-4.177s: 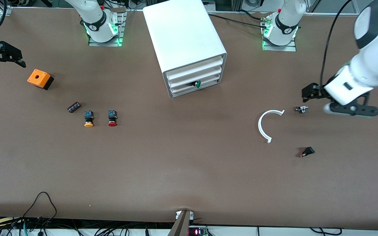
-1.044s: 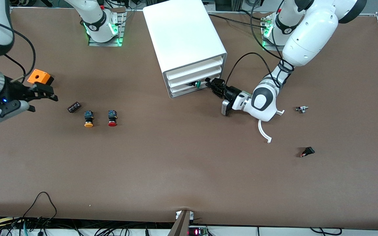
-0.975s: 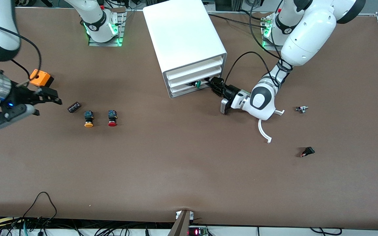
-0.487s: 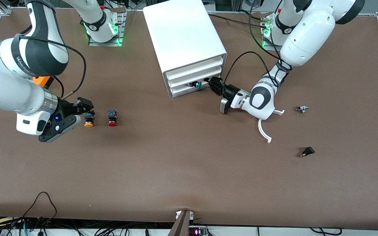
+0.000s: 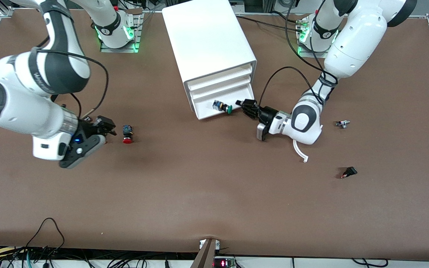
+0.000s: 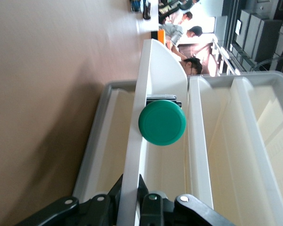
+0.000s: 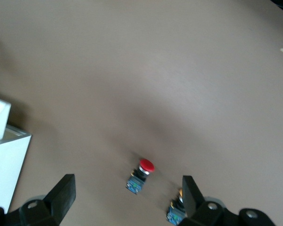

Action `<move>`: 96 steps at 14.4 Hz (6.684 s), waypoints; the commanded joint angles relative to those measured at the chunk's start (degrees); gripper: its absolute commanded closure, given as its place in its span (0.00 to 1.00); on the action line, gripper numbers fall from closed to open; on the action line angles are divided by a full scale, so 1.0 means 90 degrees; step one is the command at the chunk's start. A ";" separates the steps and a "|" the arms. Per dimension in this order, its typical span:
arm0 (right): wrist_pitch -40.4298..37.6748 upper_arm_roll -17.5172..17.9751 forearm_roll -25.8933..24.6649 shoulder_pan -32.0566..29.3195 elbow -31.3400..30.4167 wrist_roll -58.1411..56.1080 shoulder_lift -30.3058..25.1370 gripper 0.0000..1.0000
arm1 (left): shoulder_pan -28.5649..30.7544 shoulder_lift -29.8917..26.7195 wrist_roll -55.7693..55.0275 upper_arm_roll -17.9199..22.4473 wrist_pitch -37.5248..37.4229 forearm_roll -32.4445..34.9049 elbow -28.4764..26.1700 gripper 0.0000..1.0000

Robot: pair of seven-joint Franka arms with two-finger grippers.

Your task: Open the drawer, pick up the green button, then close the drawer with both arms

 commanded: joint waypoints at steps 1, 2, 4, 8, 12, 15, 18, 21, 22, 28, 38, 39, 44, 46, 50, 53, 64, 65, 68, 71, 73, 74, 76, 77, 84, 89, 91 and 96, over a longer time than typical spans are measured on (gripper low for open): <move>0.0153 0.0292 0.0098 0.0016 0.0486 -0.0206 0.0337 0.00 | 0.0005 0.0056 -0.0334 0.0062 0.0016 -0.0118 0.0419 0.99; 0.0260 0.0428 0.0098 0.0016 0.0593 -0.0196 0.0435 0.00 | 0.0006 0.0095 -0.0364 0.0111 0.0016 -0.0118 0.0487 0.98; 0.0436 0.0498 0.0098 0.0055 0.0662 -0.0176 0.0533 0.00 | 0.0006 0.0154 -0.0354 0.0296 0.0016 -0.0098 0.0585 0.98; 0.0476 0.0478 0.0000 0.0387 0.0662 -0.0177 0.0611 0.00 | 0.0035 0.0242 -0.0374 0.0355 0.0016 -0.0108 0.0693 0.97; 0.0476 0.0449 -0.0010 0.0407 0.0633 -0.0128 0.0650 0.00 | 0.0084 0.0242 -0.0374 0.0384 0.0016 -0.0127 0.0713 0.93; 0.0476 0.0430 -0.0107 0.0426 0.0633 -0.0390 0.0728 0.00 | 0.0161 0.0233 -0.0276 0.0385 0.0026 -0.0127 0.0713 0.00; 0.0495 0.0469 -0.0439 0.0874 0.0662 -0.0538 0.0797 0.00 | 0.0288 0.0194 -0.0364 0.0462 -0.0013 -0.0050 0.0966 0.00; 0.0739 0.0459 -0.0488 0.1294 0.0672 -0.0499 0.0885 0.00 | 0.0386 0.0038 -0.0577 0.0502 -0.0013 -0.0030 0.1054 0.00; 0.0759 0.0449 -0.0488 0.1421 0.0682 -0.0460 0.0904 0.00 | 0.0406 -0.0050 -0.0782 0.0531 -0.0023 0.0173 0.1161 0.00; 0.0759 0.0420 -0.0556 0.2114 0.1131 -0.0509 0.1499 0.00 | 0.0513 -0.0870 -0.2616 0.0531 -0.0042 0.2222 0.1707 0.00; 0.0769 0.0615 -0.0801 0.2643 0.1278 -0.0421 0.2095 0.00 | 0.0445 -0.2412 -0.5147 0.0424 -0.0130 0.6956 0.2206 0.00; 0.0846 0.0615 -0.0791 0.2730 0.1287 -0.0266 0.2154 0.00 | 0.0426 -0.2520 -0.5217 0.0404 -0.0169 0.7504 0.2371 0.00; 0.0955 0.0635 -0.0781 0.2965 0.1600 0.0077 0.2398 0.00 | 0.0425 -0.2638 -0.5276 0.0375 -0.0794 0.8788 0.3328 0.00; 0.0896 0.0722 -0.0810 0.3033 0.1600 0.0087 0.2398 0.00 | 0.0425 -0.2726 -0.5470 0.0404 -0.0804 0.8779 0.3563 0.00; 0.0964 0.0752 -0.0830 0.3082 0.1600 0.0097 0.2564 0.00 | 0.0290 -0.2766 -0.6445 0.0375 -0.1457 0.9179 0.3954 0.00; 0.1100 0.0762 -0.0937 0.3122 0.1600 0.0097 0.2652 0.00 | 0.0317 -0.2834 -0.6692 0.0326 -0.1566 0.8918 0.4013 0.00; 0.1433 0.0771 -0.0938 0.3190 0.1600 0.0117 0.2867 0.00 | 0.0435 -0.4109 -0.6760 0.0365 -0.1503 0.8485 0.2789 0.00; 0.1433 0.0771 -0.0938 0.3190 0.1600 0.0126 0.2877 0.00 | 0.0551 -0.4452 -0.6799 0.0384 -0.0937 0.8438 0.2126 0.00; 0.1452 0.0771 -0.0938 0.3190 0.1600 0.0126 0.2887 0.03 | 0.0884 -0.4719 -0.6828 0.0355 -0.0063 0.8233 0.1426 0.00; 0.1453 0.0762 -0.0957 0.3190 0.1600 0.0107 0.2926 0.12 | 0.1050 -0.4601 -0.6731 0.0346 -0.0217 0.7958 0.1494 0.00; 0.1453 0.0762 -0.0957 0.3190 0.1600 0.0078 0.2935 0.15 | 0.1050 -0.4601 -0.6751 0.0355 -0.0509 0.7959 0.1610 0.00; 0.1472 0.0762 -0.0957 0.3190 0.1600 0.0068 0.2936 0.18 | 0.1060 -0.4601 -0.6741 0.0394 -0.0675 0.7959 0.1650 0.00; 0.1550 0.0762 -0.0957 0.3190 0.1600 0.0068 0.2936 0.23 | 0.1099 -0.4592 -0.6741 0.0404 -0.0745 0.8007 0.1699 0.00; 0.1550 0.0762 -0.0957 0.3190 0.1600 0.0068 0.2936 0.25 | 0.1099 -0.4601 -0.6741 0.0394 -0.0765 0.8007 0.1709 0.00; 0.1726 0.0762 -0.0967 0.3200 0.1600 0.0097 0.2926 0.42 | 0.1099 -0.4631 -0.6829 0.0394 -0.0804 0.8027 0.1728 0.00; 0.1755 0.0762 -0.1318 0.3229 0.1600 0.0107 0.2916 0.59 | 0.1099 -0.4631 -0.6858 0.0385 -0.0814 0.8027 0.1728 0.00; 0.1716 0.0762 -0.1600 0.3249 0.1600 0.0136 0.2916 0.63 | 0.1099 -0.4631 -0.6858 0.0365 -0.0804 0.8027 0.1728 0.00; 0.1697 0.0762 -0.1660 0.3249 0.1600 0.0136 0.2897 0.67 | 0.1099 -0.4631 -0.6858 0.0326 -0.0814 0.8027 0.1728 0.00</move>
